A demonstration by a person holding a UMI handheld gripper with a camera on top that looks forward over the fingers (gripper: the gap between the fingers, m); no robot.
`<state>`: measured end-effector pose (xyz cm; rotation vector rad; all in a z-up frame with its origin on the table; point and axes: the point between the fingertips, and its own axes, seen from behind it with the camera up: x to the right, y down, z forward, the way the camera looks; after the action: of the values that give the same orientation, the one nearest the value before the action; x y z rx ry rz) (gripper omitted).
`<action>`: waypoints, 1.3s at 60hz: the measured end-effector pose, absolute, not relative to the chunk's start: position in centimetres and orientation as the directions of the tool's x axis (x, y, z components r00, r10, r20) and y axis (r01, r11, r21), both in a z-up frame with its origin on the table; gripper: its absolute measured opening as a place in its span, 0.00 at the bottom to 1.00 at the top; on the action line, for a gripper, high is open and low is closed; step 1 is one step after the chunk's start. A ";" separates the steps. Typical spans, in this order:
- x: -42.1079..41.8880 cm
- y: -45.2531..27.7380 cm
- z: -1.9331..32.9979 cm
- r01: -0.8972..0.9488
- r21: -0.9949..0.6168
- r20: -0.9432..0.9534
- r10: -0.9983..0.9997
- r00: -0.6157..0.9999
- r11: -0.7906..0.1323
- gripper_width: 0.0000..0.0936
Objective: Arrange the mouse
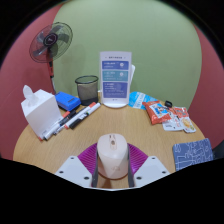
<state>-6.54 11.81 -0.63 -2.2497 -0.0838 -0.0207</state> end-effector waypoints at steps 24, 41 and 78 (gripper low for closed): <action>2.7 7.3 24.2 -0.103 -0.941 -0.125 0.047 0.991 -0.323 0.42; 21.9 2.0 9.4 -0.076 -0.835 -0.004 -0.132 0.991 -0.545 0.42; 23.0 -7.1 9.2 -0.031 -0.794 0.052 -0.120 0.991 -0.607 0.89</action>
<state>23.02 -7.12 9.24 -2.2215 0.1048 -0.1241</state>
